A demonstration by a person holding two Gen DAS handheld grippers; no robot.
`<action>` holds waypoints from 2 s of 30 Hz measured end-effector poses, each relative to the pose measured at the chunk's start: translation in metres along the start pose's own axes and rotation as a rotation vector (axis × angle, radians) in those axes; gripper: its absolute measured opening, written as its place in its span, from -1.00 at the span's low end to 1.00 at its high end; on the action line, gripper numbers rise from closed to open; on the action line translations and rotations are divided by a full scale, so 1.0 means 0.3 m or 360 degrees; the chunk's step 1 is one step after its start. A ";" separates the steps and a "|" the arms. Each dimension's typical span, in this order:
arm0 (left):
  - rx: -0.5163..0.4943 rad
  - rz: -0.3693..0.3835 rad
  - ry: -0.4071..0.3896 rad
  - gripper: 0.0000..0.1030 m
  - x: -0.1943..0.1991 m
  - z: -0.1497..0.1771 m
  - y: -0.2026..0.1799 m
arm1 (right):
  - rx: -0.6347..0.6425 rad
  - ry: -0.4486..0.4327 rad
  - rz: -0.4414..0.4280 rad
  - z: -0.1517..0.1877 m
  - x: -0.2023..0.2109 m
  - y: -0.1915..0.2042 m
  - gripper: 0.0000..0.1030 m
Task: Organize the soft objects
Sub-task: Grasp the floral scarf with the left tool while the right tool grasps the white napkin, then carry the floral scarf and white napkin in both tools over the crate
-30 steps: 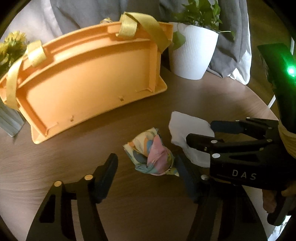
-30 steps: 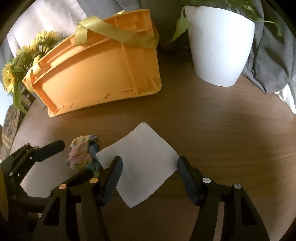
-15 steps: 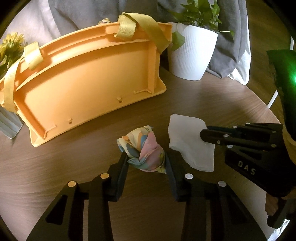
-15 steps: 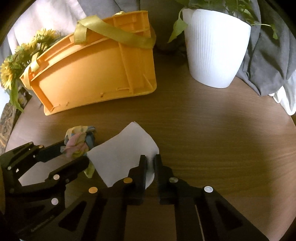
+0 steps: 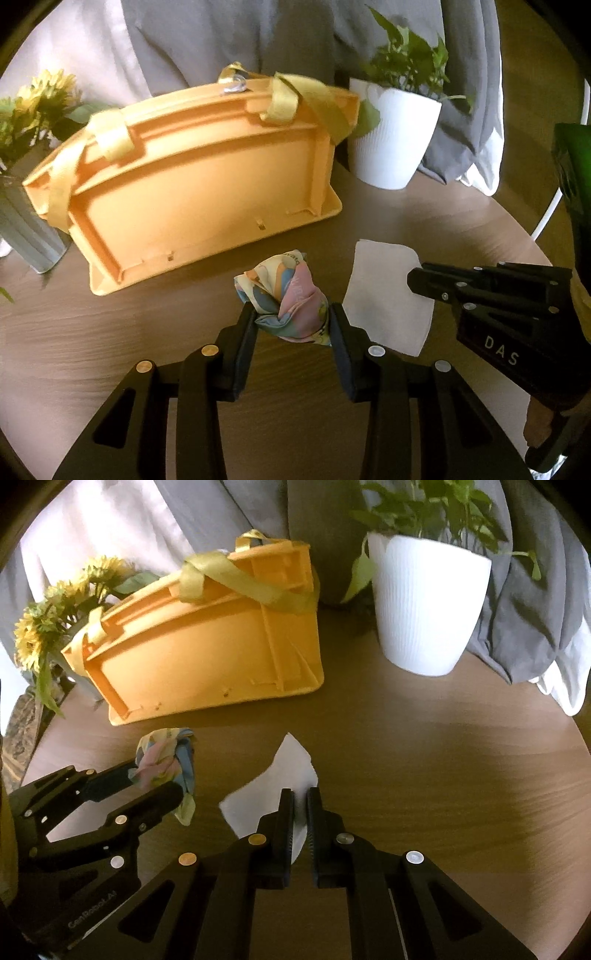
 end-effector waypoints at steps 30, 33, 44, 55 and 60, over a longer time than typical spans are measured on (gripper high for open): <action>0.0128 -0.0149 -0.0356 -0.26 0.361 -0.172 0.137 | 0.0110 -0.0418 -0.0109 -0.218 0.286 0.204 -0.83; 0.0135 -0.0177 -0.0399 -0.26 0.391 -0.194 0.156 | 0.0125 -0.0467 -0.0130 -0.248 0.308 0.227 -0.83; 0.0184 -0.0275 -0.0505 -0.26 0.457 -0.277 0.220 | 0.0167 -0.0623 -0.0193 -0.364 0.356 0.291 -0.83; 0.0124 -0.0334 -0.0621 -0.26 0.491 -0.395 0.266 | 0.0177 -0.0748 -0.0257 -0.472 0.362 0.328 -0.83; 0.0103 -0.0347 -0.0656 -0.26 0.481 -0.442 0.294 | 0.0169 -0.0799 -0.0277 -0.520 0.354 0.342 -0.83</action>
Point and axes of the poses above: each gripper's, at about its wrist camera, not at the fingertips, and x roughly against the way its jaws point, y to its left, z to its underside, the point moved 2 cm from there along -x, roughly the way its jaws point, and after that the axes turned 10 degrees about -y, right-handed, at the moved point
